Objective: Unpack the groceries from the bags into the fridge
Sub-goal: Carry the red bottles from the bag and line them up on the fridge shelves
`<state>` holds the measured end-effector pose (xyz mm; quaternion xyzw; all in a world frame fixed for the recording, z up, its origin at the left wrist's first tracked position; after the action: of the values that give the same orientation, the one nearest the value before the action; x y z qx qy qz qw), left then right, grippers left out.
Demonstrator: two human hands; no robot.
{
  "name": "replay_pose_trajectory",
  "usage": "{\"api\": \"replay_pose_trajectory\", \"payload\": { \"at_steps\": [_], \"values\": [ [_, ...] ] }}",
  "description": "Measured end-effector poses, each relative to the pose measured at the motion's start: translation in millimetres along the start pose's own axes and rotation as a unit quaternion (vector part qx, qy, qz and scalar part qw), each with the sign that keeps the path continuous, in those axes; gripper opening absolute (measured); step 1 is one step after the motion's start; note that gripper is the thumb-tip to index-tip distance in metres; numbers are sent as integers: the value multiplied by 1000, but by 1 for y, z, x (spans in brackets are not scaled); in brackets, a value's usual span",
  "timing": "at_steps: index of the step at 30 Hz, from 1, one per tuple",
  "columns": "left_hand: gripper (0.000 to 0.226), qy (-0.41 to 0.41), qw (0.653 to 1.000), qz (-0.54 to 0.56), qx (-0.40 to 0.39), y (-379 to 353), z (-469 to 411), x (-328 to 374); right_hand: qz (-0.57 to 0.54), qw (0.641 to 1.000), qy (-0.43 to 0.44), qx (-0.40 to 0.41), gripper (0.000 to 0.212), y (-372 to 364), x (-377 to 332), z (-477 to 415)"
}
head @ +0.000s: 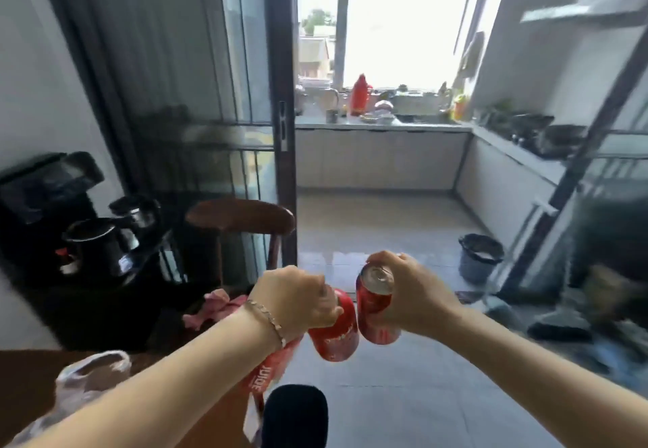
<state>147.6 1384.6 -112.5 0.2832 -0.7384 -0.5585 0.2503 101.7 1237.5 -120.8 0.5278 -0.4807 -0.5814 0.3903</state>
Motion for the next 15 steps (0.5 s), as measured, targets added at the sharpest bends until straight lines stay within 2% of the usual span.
{"api": "replay_pose_trajectory", "payload": {
  "at_steps": [2,4,5,9,13,15],
  "values": [
    [39,-53,999,-8,-10,-9,-37,53,-2,998,-53,27,74,16,59,16],
    [51,-84,996,30,-24,-26,-78,116,-3,992,-114,55,82,36,128,41],
    [55,-81,995,48,-37,-33,-85,125,-4,990,-125,60,87,38,144,45],
    [37,-150,980,107,-69,-52,-160,252,22,972,-219,83,94,84,275,92],
    [45,-218,960,159,-81,-64,-243,389,40,944,-305,120,97,139,404,137],
    [44,-241,948,192,-82,-65,-272,434,48,932,-336,126,98,159,449,149]
  ]
}}
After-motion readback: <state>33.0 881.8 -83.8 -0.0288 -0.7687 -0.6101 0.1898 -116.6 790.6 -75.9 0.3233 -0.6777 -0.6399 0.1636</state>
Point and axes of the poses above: each hand's wrist, its own z-axis away from the middle knuckle, its own y-axis out of the back of the hand, x = y × z, the point moved 5 cm from there along -z, towards the middle knuckle, and after that the axes turned 9 degrees about z, right-handed, at the moved point
